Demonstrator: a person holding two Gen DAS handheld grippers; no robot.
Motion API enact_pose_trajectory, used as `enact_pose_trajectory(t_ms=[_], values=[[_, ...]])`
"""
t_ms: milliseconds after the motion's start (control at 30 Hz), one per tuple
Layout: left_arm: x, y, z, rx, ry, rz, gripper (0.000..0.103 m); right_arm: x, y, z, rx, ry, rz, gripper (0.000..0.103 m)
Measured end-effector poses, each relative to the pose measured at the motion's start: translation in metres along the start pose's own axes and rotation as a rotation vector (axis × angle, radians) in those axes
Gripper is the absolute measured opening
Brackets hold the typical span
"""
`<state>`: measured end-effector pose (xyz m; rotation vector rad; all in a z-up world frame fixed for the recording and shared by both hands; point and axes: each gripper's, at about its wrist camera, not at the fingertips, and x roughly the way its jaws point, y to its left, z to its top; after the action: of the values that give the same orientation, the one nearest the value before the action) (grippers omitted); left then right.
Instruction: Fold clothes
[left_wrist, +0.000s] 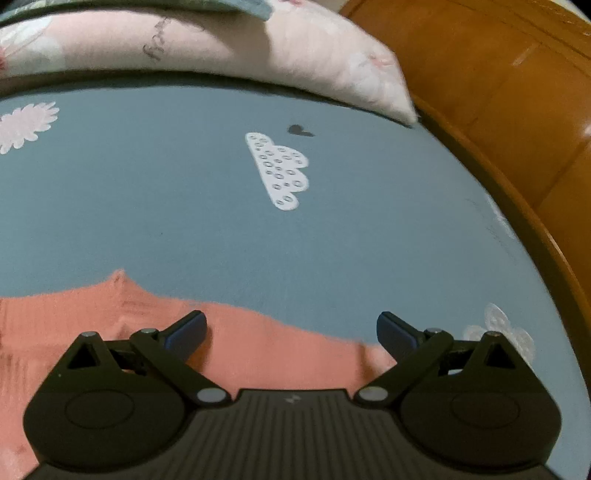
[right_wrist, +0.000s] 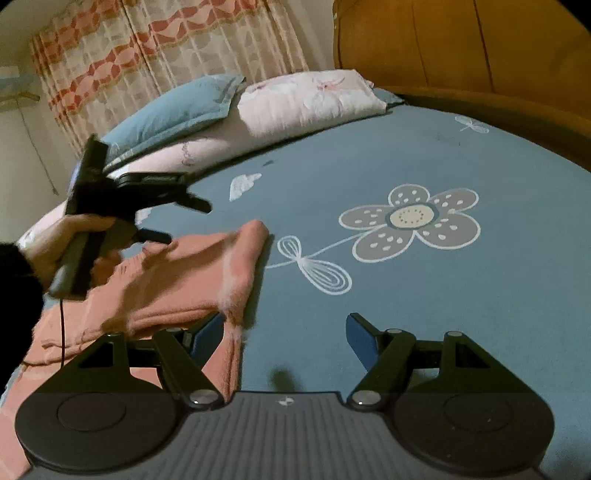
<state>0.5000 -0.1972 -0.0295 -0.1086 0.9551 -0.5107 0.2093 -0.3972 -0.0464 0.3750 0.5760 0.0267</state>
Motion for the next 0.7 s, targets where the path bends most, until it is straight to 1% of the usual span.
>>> enact_pose_trajectory(t_ms=[67, 167, 300, 400, 433, 500, 533, 600, 633, 700], values=[[-0.012, 0.003, -0.009, 0.006, 0.008, -0.018, 0.098, -0.001, 0.002, -0.001, -0.003, -0.005, 0.003, 0.079], [-0.008, 0.015, -0.016, 0.002, 0.025, 0.02, 0.098, 0.0, 0.004, -0.002, -0.008, 0.002, 0.008, 0.079], [0.009, 0.025, -0.01, 0.002, 0.002, 0.07, 0.098, 0.004, 0.007, -0.003, -0.026, 0.017, 0.005, 0.079], [0.007, 0.017, -0.002, -0.029, 0.005, 0.084, 0.098, 0.005, 0.009, -0.004, -0.034, 0.028, 0.008, 0.079], [0.002, 0.011, -0.003, -0.021, -0.01, 0.054, 0.098, 0.004, 0.009, -0.004, -0.035, 0.03, 0.013, 0.079], [-0.006, -0.004, -0.007, -0.028, -0.022, -0.046, 0.098, 0.004, 0.01, -0.004, -0.038, 0.033, 0.024, 0.079], [-0.009, -0.014, -0.01, -0.034, -0.008, -0.12, 0.098, 0.003, 0.011, -0.004, -0.04, 0.032, 0.028, 0.079], [-0.009, -0.037, -0.018, -0.024, 0.029, -0.244, 0.098, 0.002, 0.013, -0.005, -0.042, 0.03, 0.036, 0.08], [-0.006, -0.051, -0.022, -0.009, 0.045, -0.287, 0.098, 0.001, 0.013, -0.005, -0.042, 0.03, 0.038, 0.08], [0.003, -0.074, -0.029, 0.025, 0.071, -0.33, 0.098, 0.001, 0.013, -0.005, -0.04, 0.03, 0.044, 0.08]])
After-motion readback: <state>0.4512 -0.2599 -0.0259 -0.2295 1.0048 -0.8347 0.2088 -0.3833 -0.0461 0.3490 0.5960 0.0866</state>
